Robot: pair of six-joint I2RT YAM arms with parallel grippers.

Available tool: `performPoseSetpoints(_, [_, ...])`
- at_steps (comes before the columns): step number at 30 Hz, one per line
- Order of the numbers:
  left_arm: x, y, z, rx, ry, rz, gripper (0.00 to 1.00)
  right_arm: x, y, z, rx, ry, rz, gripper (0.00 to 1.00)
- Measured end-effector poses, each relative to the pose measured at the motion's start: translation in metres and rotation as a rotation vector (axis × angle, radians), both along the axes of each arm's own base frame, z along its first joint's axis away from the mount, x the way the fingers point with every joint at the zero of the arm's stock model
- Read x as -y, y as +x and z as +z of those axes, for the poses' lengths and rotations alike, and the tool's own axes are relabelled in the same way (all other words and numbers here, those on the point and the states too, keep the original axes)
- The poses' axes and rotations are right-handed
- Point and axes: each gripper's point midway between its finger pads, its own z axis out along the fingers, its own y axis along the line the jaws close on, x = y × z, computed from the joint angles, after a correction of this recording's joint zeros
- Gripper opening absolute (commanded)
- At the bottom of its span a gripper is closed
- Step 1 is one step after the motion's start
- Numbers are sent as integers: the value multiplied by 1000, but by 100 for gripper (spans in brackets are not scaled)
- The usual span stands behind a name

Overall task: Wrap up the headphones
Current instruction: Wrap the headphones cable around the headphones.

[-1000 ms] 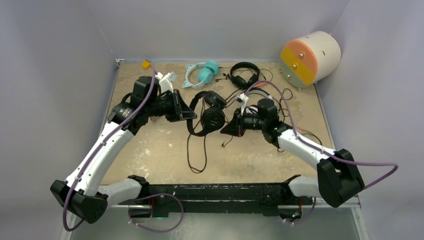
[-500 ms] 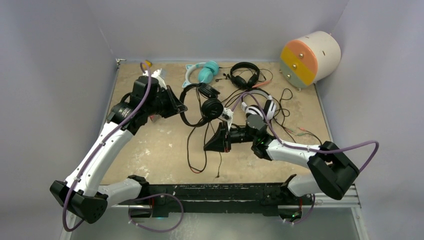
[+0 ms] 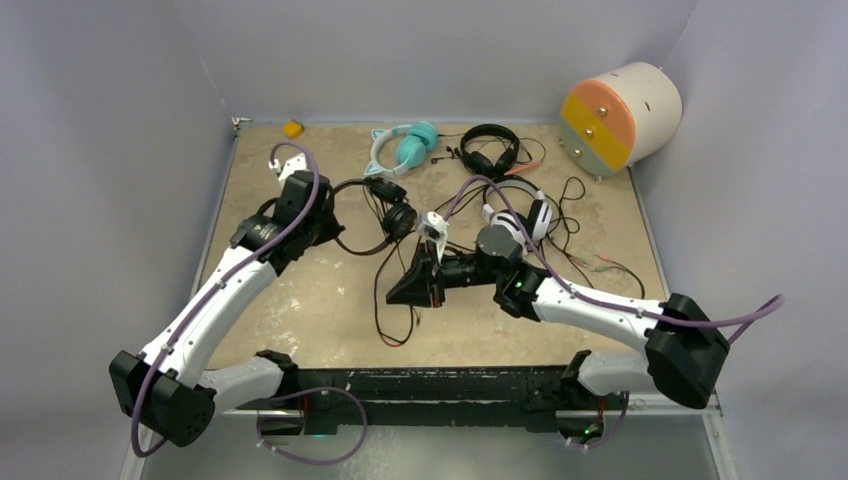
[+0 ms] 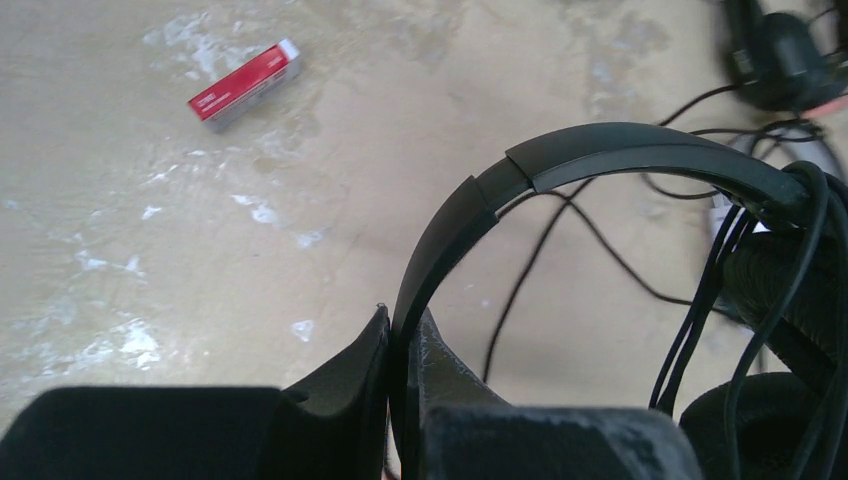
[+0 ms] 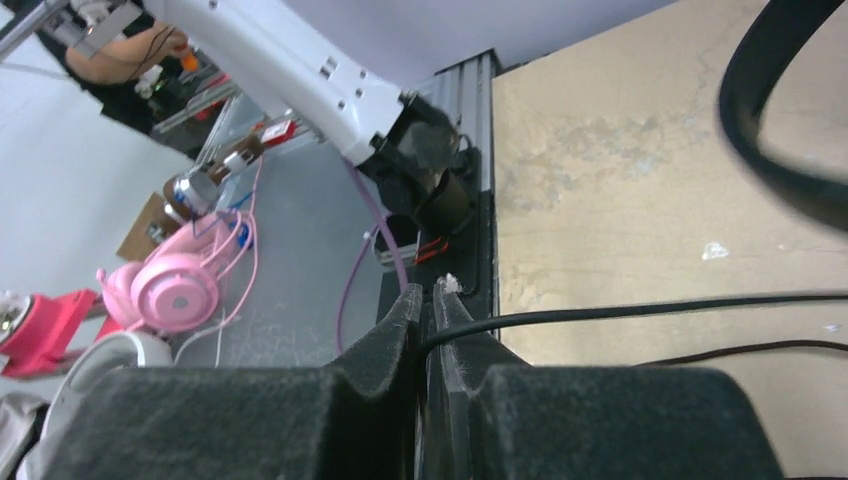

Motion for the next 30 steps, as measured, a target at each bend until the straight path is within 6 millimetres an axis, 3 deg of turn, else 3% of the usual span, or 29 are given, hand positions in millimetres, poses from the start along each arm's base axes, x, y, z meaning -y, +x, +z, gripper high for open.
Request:
performPoseSetpoints(4, [-4,-4,-28,-52,94,-12,0,-9,15,19,5,-36,-53,14])
performPoseSetpoints(9, [13,-11,-34,-36,202,-89,0,-16,33,32,11,-102,-110,17])
performPoseSetpoints(12, [24,-15,-43,-55,259,-146,0,-19,47,26,-7,-177,-170,12])
performPoseSetpoints(16, [25,-18,-61,-119,312,-176,0,-15,72,11,-40,-275,-262,12])
performPoseSetpoints(21, [23,-25,-73,-177,356,-228,0,13,106,-10,-65,-389,-387,9])
performPoseSetpoints(25, [28,-30,-89,-244,383,-299,0,26,126,-11,-72,-480,-391,5])
performPoseSetpoints(30, [33,-35,-110,-326,418,-377,0,27,125,-25,-81,-591,-302,6])
